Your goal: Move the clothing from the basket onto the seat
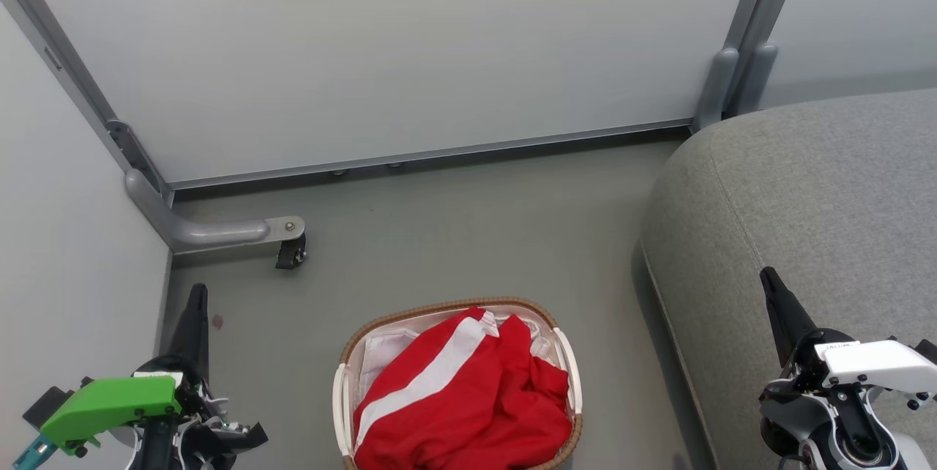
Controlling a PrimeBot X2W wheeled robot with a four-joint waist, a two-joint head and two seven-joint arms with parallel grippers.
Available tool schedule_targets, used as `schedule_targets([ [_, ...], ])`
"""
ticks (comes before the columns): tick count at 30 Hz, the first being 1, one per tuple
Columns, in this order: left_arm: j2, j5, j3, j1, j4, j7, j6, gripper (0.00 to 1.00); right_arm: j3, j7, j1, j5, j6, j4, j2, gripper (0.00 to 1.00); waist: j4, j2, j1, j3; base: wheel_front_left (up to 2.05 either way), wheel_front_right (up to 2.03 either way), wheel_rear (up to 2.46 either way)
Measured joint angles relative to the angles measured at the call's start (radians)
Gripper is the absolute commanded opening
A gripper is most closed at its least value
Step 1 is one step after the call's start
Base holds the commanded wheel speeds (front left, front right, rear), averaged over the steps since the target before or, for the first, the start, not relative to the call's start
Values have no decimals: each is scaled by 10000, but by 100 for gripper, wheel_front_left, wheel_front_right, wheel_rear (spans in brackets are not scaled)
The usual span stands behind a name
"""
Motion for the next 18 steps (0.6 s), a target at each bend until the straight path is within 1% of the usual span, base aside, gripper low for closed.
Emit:
schedule_targets([
  [18, 0, 0, 0, 0, 0, 0, 0, 0, 0, 0, 0, 0, 0, 0, 0, 0, 0, 0, 0, 0, 0, 0, 0],
])
